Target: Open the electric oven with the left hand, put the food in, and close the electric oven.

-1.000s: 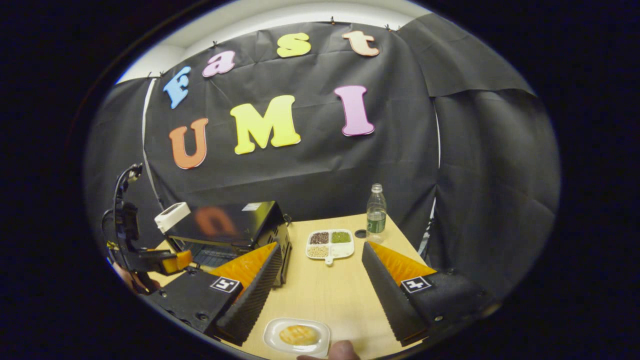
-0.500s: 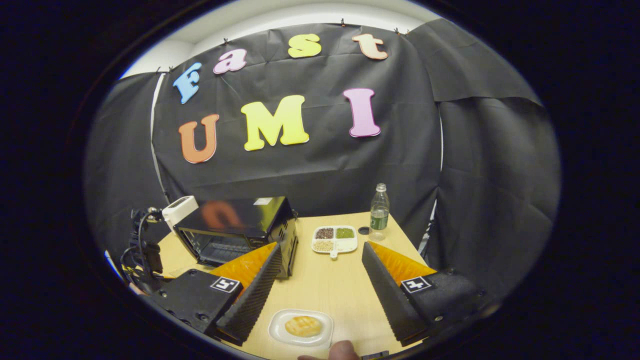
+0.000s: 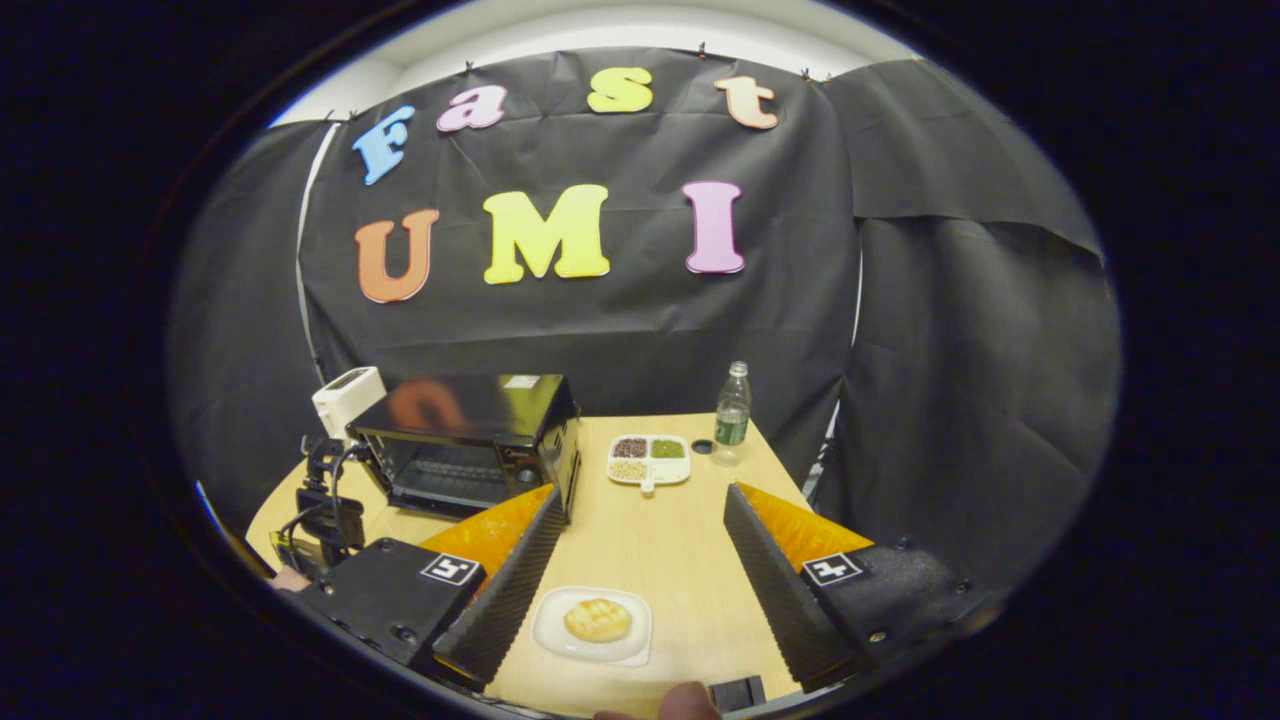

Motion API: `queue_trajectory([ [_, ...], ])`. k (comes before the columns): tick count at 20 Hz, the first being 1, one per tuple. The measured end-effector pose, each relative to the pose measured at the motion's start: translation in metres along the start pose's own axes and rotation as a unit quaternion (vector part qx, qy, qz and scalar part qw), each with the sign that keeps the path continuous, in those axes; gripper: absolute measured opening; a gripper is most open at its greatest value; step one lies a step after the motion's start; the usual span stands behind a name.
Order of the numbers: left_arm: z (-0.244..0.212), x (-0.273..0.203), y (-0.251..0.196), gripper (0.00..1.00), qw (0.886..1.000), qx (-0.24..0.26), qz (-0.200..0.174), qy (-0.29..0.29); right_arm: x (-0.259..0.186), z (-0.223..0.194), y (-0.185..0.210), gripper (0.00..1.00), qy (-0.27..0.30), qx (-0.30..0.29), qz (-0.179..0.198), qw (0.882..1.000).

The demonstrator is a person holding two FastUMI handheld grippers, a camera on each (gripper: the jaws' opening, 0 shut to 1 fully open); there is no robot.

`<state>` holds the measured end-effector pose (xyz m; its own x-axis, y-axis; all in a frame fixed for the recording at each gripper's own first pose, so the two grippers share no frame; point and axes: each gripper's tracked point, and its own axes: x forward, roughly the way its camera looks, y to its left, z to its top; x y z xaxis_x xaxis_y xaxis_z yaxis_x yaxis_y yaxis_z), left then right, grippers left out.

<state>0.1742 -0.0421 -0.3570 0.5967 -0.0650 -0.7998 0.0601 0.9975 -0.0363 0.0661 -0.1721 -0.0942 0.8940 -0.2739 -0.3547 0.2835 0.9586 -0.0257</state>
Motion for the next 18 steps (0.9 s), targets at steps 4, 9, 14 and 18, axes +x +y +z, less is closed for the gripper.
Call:
queue_trajectory([
  [4, -0.005, -0.004, 0.007, 0.88, 1.0, 0.023, -0.016, -0.014, -0.037, -0.01, 0.006, 1.0, 0.002, -0.005, -0.023, 1.0],
  [9, -0.01, -0.03, 0.011, 0.95, 0.997, 0.02, -0.059, -0.039, -0.078, -0.027, 0.012, 1.0, 0.005, -0.004, -0.051, 0.999],
  [14, -0.004, -0.084, 0.022, 0.95, 0.991, 0.052, -0.072, -0.103, -0.093, -0.053, 0.028, 1.0, 0.023, 0.012, -0.044, 0.999],
  [18, -0.001, -0.14, 0.033, 0.95, 0.985, 0.033, -0.071, -0.152, -0.083, -0.086, 0.043, 1.0, 0.056, 0.028, -0.03, 0.998],
])
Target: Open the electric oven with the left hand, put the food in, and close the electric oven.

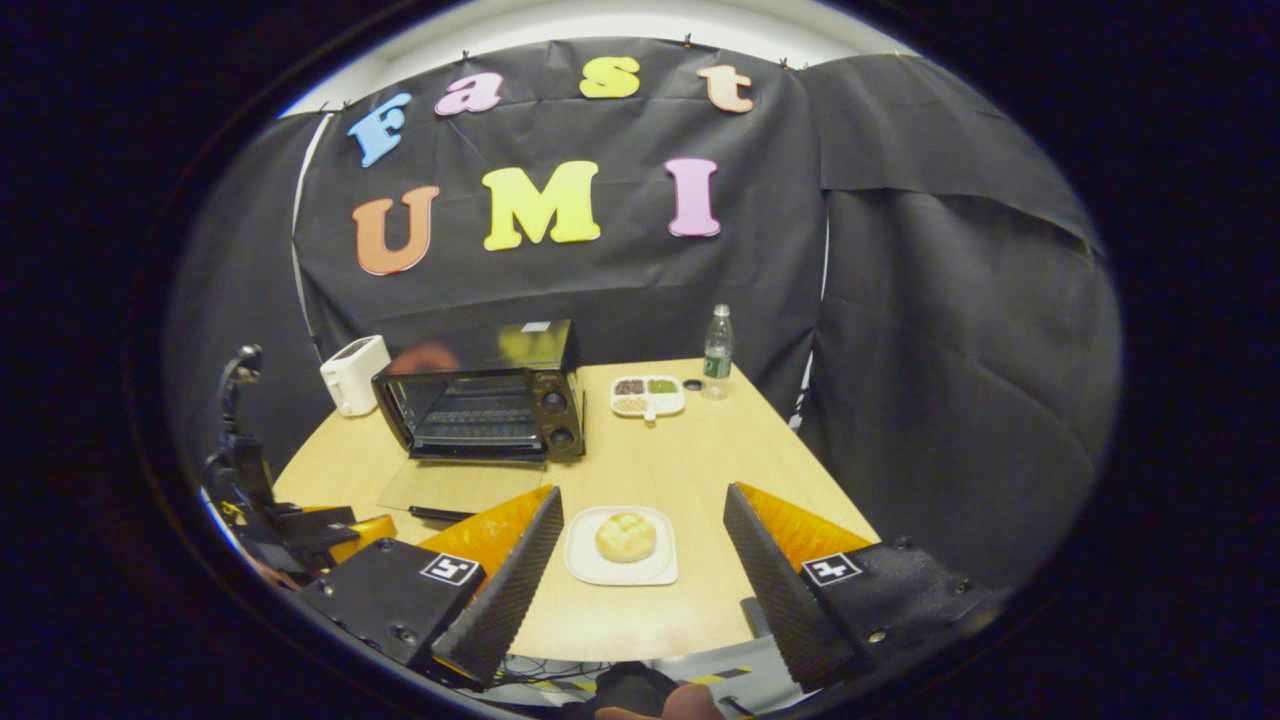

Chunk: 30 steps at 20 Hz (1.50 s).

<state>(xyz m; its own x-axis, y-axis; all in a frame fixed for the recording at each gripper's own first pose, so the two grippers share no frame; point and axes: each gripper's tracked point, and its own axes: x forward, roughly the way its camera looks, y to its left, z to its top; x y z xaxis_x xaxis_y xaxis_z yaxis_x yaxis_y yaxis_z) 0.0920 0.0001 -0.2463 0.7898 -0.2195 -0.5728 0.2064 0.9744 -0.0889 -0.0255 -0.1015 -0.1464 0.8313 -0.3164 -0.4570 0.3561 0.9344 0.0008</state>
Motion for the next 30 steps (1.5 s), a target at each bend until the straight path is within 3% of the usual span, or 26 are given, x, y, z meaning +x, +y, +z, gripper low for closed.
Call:
queue_trajectory([
  [6, 0.016, -0.074, 0.03, 0.94, 0.998, -0.009, 0.037, -0.049, 0.023, -0.04, 0.018, 1.0, 0.031, -0.014, 0.031, 0.999],
  [11, 0.036, -0.11, 0.033, 0.95, 0.996, 0.001, 0.057, -0.072, 0.087, -0.087, 0.009, 1.0, 0.075, 0.024, 0.015, 0.997],
  [13, 0.041, -0.115, 0.036, 0.95, 0.995, 0.009, 0.068, -0.074, 0.114, -0.104, 0.006, 1.0, 0.092, 0.036, 0.005, 0.995],
  [20, 0.043, -0.113, 0.034, 0.95, 0.994, 0.008, 0.089, -0.057, 0.177, -0.14, 0.013, 1.0, 0.119, -0.001, -0.025, 0.993],
  [28, 0.045, -0.109, 0.038, 0.95, 0.992, -0.02, 0.113, -0.045, 0.201, -0.164, 0.005, 1.0, 0.152, 0.009, -0.036, 0.988],
  [30, 0.047, -0.107, 0.037, 0.95, 0.992, -0.019, 0.113, -0.045, 0.199, -0.163, 0.005, 0.93, 0.153, 0.017, -0.035, 0.987],
])
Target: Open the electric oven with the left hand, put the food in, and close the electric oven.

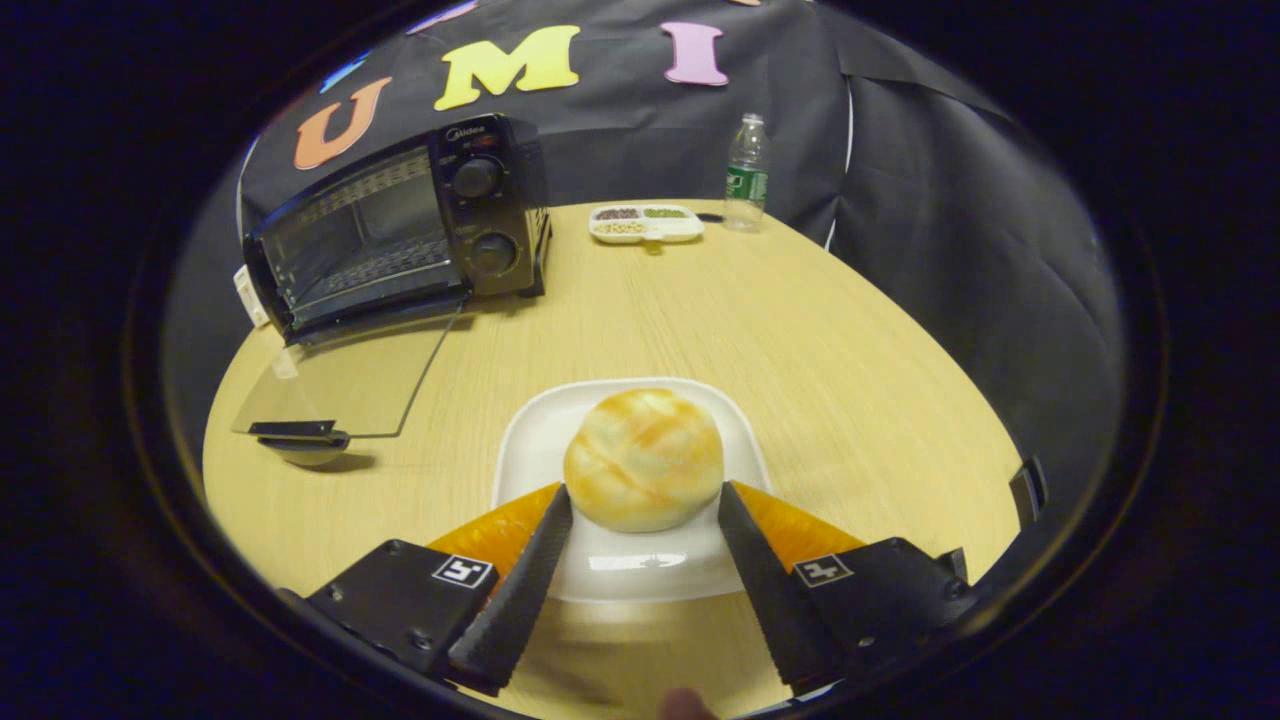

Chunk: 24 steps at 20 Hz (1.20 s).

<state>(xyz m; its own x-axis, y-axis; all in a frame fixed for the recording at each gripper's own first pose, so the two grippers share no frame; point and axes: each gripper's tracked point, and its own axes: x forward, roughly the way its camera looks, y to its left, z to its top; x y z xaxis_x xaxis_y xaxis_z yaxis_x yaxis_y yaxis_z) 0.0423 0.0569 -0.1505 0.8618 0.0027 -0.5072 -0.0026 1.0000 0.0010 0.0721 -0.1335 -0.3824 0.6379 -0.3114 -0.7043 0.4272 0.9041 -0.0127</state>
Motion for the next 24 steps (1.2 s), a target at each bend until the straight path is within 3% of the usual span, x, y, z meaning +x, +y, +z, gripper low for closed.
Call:
queue_trajectory([
  [4, 0.006, 0.0, -0.008, 0.94, 1.0, 0.007, -0.011, -0.009, -0.014, 0.007, -0.002, 0.73, -0.008, -0.002, 0.009, 1.0],
  [8, 0.008, 0.005, -0.015, 0.95, 1.0, 0.002, -0.027, -0.015, -0.041, 0.02, 0.001, 0.64, -0.028, 0.0, 0.032, 0.999],
  [17, 0.012, -0.003, -0.005, 0.95, 0.999, -0.003, -0.039, -0.028, -0.109, 0.019, 0.052, 0.56, -0.054, 0.011, 0.099, 0.994],
  [24, 0.004, -0.019, 0.032, 0.95, 1.0, 0.012, -0.017, -0.01, -0.092, 0.057, 0.144, 0.56, -0.071, 0.106, 0.146, 0.981],
])
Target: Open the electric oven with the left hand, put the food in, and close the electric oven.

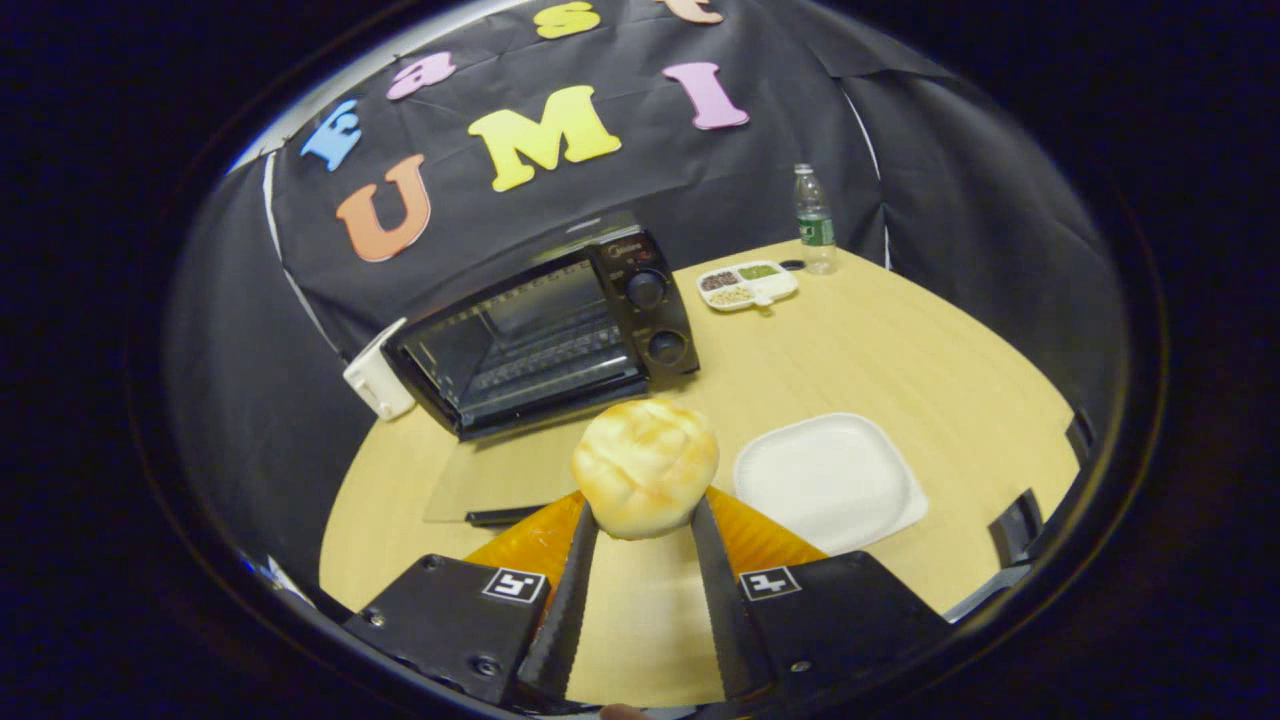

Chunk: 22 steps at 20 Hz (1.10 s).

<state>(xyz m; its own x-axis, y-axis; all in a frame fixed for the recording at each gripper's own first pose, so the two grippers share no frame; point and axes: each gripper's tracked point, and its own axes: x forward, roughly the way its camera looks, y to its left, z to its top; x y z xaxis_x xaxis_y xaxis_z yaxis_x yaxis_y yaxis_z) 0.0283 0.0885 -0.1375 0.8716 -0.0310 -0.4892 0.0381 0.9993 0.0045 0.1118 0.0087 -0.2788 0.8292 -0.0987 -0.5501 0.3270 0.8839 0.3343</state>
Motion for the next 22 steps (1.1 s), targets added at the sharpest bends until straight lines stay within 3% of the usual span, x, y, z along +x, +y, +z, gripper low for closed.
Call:
queue_trajectory([
  [4, 0.0, -0.005, 0.017, 0.95, 1.0, -0.018, 0.013, 0.008, 0.048, 0.026, 0.047, 0.56, -0.027, 0.022, 0.016, 0.999],
  [11, -0.015, -0.011, 0.039, 0.94, 0.997, -0.05, 0.042, 0.038, 0.128, 0.049, 0.092, 0.56, -0.048, 0.07, 0.025, 0.996],
  [14, -0.019, -0.011, 0.043, 0.95, 0.996, -0.054, 0.05, 0.044, 0.16, 0.059, 0.098, 0.55, -0.055, 0.084, 0.02, 0.995],
  [15, -0.022, -0.011, 0.046, 0.83, 0.996, -0.052, 0.055, 0.047, 0.169, 0.061, 0.099, 0.55, -0.058, 0.091, 0.018, 0.994],
  [16, -0.023, -0.009, 0.048, 0.95, 0.996, -0.052, 0.058, 0.051, 0.177, 0.064, 0.101, 0.55, -0.06, 0.096, 0.017, 0.993],
  [19, -0.024, -0.011, 0.05, 0.95, 0.995, -0.054, 0.063, 0.055, 0.2, 0.068, 0.093, 0.55, -0.064, 0.107, -0.005, 0.992],
  [20, -0.022, -0.012, 0.05, 0.83, 0.995, -0.051, 0.065, 0.052, 0.207, 0.069, 0.091, 0.57, -0.067, 0.106, -0.014, 0.992],
  [21, -0.021, -0.013, 0.052, 0.95, 0.995, -0.047, 0.066, 0.051, 0.213, 0.071, 0.09, 0.58, -0.07, 0.102, -0.02, 0.992],
  [22, -0.022, -0.012, 0.051, 0.95, 0.995, -0.047, 0.066, 0.052, 0.218, 0.071, 0.09, 0.58, -0.07, 0.096, -0.024, 0.993],
])
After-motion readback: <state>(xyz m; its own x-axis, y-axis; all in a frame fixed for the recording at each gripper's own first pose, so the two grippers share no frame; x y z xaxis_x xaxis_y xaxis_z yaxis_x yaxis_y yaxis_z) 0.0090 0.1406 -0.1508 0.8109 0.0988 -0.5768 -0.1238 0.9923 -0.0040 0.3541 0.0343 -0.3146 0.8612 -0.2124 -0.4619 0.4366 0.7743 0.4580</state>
